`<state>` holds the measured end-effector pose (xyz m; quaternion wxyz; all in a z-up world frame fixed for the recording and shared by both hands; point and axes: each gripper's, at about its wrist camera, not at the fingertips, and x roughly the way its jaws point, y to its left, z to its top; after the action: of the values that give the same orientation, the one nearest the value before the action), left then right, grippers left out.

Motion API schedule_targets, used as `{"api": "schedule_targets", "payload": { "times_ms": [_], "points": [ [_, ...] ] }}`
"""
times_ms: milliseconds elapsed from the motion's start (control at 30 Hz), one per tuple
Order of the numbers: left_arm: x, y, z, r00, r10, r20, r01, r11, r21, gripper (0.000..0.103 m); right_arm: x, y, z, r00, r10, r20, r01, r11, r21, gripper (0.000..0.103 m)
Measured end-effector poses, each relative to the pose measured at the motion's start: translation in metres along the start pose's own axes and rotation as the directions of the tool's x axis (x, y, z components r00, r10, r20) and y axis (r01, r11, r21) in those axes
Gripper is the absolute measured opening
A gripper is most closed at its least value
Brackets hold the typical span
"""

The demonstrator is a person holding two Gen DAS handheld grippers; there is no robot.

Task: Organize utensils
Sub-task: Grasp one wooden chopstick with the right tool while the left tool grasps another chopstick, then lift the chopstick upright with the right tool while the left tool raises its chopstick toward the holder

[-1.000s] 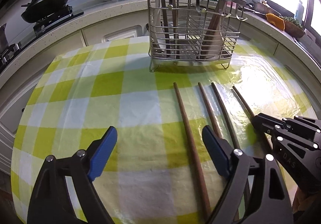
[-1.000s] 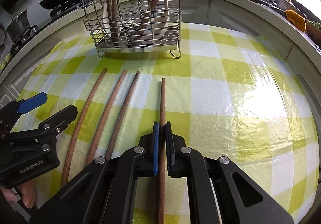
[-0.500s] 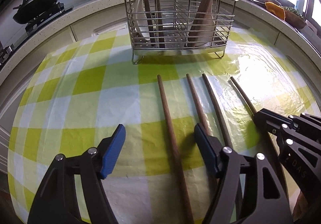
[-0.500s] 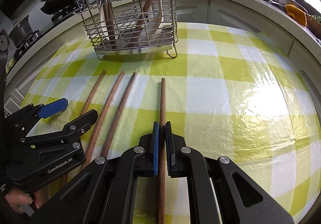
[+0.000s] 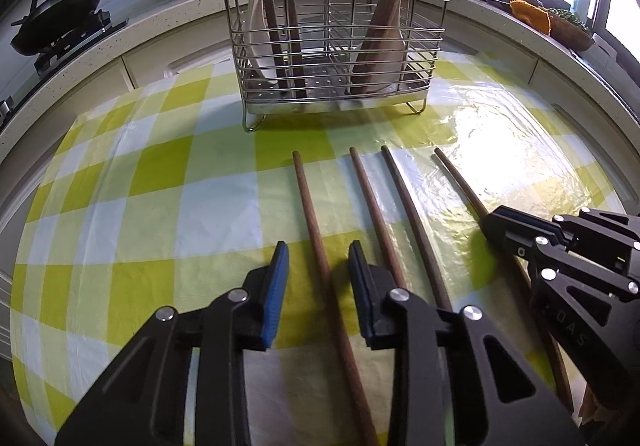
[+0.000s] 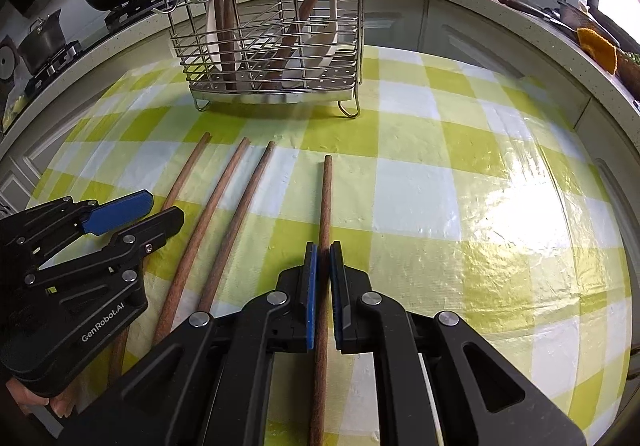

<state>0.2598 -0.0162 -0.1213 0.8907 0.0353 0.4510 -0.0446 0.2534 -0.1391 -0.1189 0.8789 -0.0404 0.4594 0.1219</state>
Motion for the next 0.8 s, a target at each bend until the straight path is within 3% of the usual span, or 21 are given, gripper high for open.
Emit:
{"api": "schedule_targets", "payload": {
  "times_ms": [167, 500, 800],
  "points": [
    [-0.001, 0.006, 0.0, 1.0, -0.025, -0.006, 0.025, 1.0, 0.002, 0.009, 0.001, 0.001, 0.002, 1.0, -0.007, -0.002, 0.007, 1.0, -0.02, 0.008],
    [-0.002, 0.023, -0.001, 0.994, -0.105, -0.011, 0.104, 0.994, -0.043, 0.006, -0.002, -0.009, -0.001, 0.998, 0.054, 0.015, -0.055, 0.998, 0.041, 0.007],
    [-0.03, 0.025, 0.001, 0.994, -0.094, 0.063, 0.098, 0.994, -0.056, 0.006, -0.025, -0.011, 0.003, 0.994, 0.073, 0.081, -0.078, 0.995, 0.062, 0.007]
  ]
}}
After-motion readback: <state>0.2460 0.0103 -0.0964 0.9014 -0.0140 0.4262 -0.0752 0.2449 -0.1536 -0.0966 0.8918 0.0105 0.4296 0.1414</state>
